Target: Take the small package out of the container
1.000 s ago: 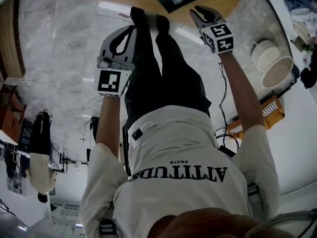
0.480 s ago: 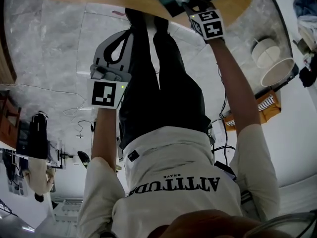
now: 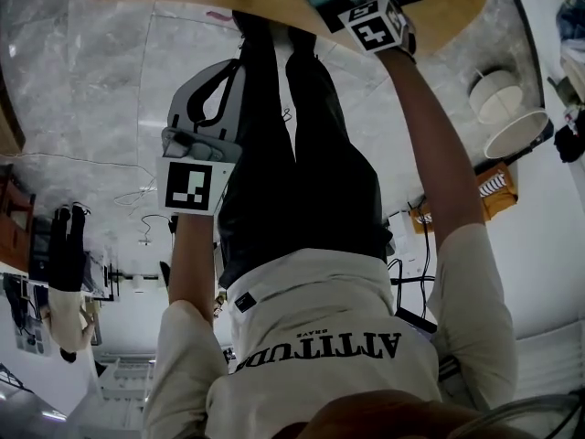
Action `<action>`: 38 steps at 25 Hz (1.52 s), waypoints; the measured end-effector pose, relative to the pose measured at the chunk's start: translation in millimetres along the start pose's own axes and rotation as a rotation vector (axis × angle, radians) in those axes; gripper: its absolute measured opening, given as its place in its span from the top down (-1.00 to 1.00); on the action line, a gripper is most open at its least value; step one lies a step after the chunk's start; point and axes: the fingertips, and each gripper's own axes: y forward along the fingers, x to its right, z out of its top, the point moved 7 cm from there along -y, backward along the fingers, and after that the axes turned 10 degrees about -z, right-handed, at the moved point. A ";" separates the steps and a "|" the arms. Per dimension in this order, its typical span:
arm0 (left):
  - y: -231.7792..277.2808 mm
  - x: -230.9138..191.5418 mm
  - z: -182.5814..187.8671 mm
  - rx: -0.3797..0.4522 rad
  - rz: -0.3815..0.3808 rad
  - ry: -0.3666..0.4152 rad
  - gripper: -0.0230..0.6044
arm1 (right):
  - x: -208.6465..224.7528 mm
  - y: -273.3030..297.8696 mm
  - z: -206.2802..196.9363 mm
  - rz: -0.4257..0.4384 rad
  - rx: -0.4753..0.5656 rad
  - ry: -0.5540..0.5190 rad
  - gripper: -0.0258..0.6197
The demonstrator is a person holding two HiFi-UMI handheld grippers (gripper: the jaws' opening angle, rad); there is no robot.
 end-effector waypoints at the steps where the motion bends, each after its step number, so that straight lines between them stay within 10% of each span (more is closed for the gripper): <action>1: -1.8 -3.2 -2.5 -0.006 0.003 -0.001 0.86 | -0.9 3.1 0.8 -0.001 -0.004 0.004 0.27; 5: -6.9 -12.4 -9.3 -0.015 0.008 0.002 0.86 | -4.2 5.7 3.5 0.003 -0.014 0.004 0.35; 7: -7.8 -13.1 -7.7 -0.012 0.007 0.006 0.86 | -3.5 2.5 4.6 0.000 -0.008 -0.003 0.70; 17: -35.7 6.8 34.6 0.034 -0.013 0.069 0.86 | 2.9 -67.7 9.6 0.018 0.023 0.214 0.73; 38: -140.9 125.9 192.1 0.095 -0.155 0.301 0.86 | 48.1 -407.5 0.9 -0.131 0.439 0.567 0.73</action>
